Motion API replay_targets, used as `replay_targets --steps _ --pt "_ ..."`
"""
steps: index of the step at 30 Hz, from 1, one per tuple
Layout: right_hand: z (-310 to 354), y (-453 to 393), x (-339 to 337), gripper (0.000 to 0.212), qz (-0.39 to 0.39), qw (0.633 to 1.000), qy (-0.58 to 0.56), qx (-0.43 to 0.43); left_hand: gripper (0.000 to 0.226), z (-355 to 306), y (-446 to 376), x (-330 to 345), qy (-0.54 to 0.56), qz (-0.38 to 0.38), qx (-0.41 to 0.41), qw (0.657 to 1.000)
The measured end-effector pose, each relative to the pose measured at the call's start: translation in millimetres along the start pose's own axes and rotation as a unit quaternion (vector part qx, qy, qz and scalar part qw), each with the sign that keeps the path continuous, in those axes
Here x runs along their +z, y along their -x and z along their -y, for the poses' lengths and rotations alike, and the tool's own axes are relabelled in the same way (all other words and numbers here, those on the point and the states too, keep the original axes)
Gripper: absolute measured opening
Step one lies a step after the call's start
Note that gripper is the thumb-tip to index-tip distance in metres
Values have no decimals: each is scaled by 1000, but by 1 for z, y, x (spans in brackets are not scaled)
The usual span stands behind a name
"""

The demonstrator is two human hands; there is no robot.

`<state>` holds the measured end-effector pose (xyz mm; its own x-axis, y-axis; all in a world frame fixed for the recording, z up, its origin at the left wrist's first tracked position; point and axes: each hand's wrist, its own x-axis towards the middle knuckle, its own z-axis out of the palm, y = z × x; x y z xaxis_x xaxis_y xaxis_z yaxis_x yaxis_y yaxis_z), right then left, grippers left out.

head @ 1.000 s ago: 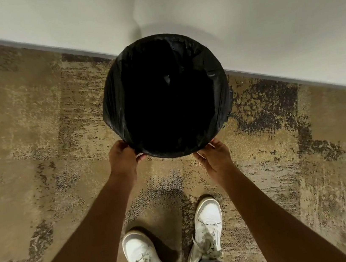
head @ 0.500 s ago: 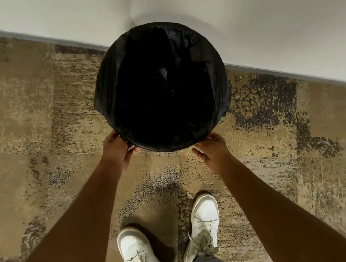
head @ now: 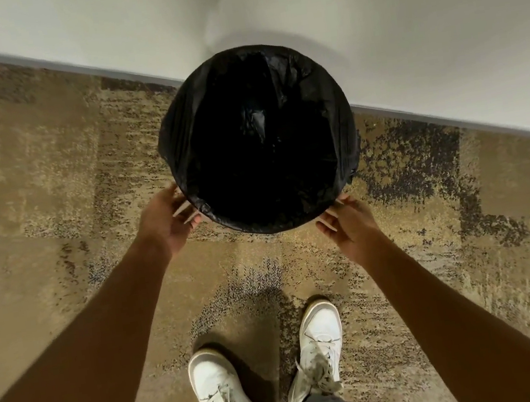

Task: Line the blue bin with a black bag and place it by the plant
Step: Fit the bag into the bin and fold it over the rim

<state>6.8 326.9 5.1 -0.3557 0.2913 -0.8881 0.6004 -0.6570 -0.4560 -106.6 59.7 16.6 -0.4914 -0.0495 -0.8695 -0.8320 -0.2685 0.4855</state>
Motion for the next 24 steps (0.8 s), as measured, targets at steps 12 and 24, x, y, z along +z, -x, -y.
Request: replay_targets --steps 12,24 --pt "60 -9 -11 21 31 998 -34 -41 11 -50 -27 9 -51 -1 56 997" --pt "75 -20 -2 17 25 998 45 -33 19 -54 -46 16 -148 -93 81 981"
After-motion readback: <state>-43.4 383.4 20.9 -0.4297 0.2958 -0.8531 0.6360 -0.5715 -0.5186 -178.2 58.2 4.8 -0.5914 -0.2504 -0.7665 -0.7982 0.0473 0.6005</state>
